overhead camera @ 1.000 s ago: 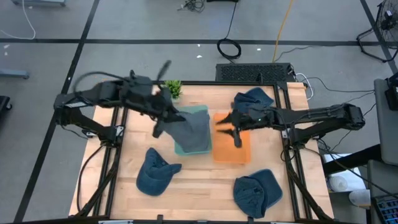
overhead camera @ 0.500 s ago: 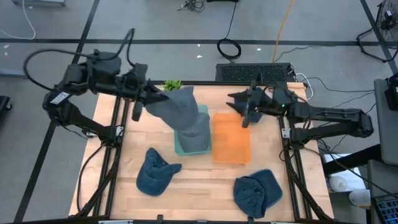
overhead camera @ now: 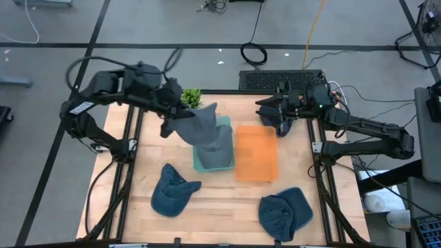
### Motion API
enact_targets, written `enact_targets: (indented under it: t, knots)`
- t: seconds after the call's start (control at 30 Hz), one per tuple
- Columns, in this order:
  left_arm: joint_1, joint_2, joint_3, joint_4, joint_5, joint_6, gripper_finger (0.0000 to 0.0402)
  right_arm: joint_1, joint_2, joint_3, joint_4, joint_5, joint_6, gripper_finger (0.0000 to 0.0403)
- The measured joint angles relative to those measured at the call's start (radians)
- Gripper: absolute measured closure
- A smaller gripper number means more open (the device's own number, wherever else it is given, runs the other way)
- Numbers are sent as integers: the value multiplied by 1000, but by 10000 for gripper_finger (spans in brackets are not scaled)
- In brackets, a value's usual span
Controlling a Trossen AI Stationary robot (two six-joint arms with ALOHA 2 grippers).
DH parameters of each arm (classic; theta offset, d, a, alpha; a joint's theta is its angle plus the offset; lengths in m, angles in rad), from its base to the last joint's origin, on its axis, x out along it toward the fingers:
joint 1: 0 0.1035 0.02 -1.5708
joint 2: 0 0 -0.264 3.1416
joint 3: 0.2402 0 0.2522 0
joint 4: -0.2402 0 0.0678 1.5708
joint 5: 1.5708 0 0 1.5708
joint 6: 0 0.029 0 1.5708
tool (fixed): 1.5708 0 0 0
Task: Pick & Place hat
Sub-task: Put the gray cap into the green bin
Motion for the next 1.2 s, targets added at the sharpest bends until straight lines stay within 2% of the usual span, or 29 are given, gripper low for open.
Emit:
enact_targets:
  t: [0.23, 0.33, 0.5, 0.83, 1.2]
  knots:
    - [0, 37, 0, 2, 4, -49, 386, -82, 0, 0, 93, -188, 86, 261]
    - [0, 39, 0, 2, -12, -70, 386, -114, 0, 0, 97, -221, 88, 261]
    - [-7, 37, 0, 2, -15, -87, 386, -147, 0, 0, 96, -230, 114, 261]
    - [-9, 37, 0, 0, -14, -69, 386, -147, 0, 0, 95, -231, 107, 261]
    - [-29, 37, 0, -18, -14, -121, 386, -147, 0, 0, 94, -230, 107, 261]
